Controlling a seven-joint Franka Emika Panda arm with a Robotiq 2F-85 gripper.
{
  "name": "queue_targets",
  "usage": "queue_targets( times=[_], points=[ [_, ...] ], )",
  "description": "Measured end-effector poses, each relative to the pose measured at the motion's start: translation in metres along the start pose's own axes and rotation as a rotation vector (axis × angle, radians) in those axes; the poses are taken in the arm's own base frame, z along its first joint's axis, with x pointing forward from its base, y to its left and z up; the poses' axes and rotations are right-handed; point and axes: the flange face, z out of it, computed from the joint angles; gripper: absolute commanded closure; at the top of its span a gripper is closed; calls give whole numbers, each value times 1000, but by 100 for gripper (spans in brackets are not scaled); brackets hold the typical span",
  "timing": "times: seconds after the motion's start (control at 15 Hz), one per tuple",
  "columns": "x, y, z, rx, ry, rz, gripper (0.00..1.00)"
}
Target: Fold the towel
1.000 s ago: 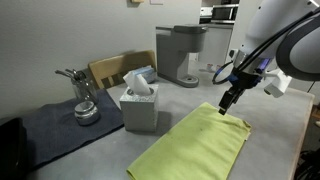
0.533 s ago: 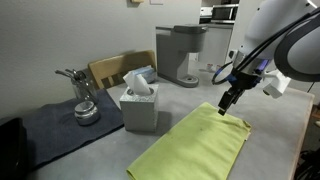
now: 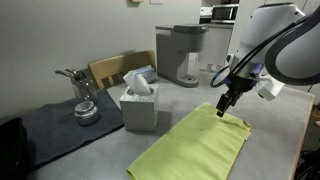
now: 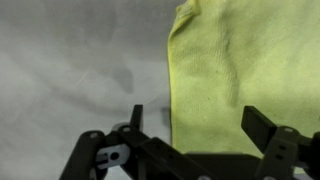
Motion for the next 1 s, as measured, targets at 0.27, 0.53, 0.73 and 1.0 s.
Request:
queue_targets(
  times=[0.27,0.53,0.73,1.0],
  points=[
    [5,2,4,0,0,5,0],
    [7,3,5,2,1,8,28],
    [8,4,5,5,3,8,48],
    [9,4,5,9,5,4,73]
  ],
)
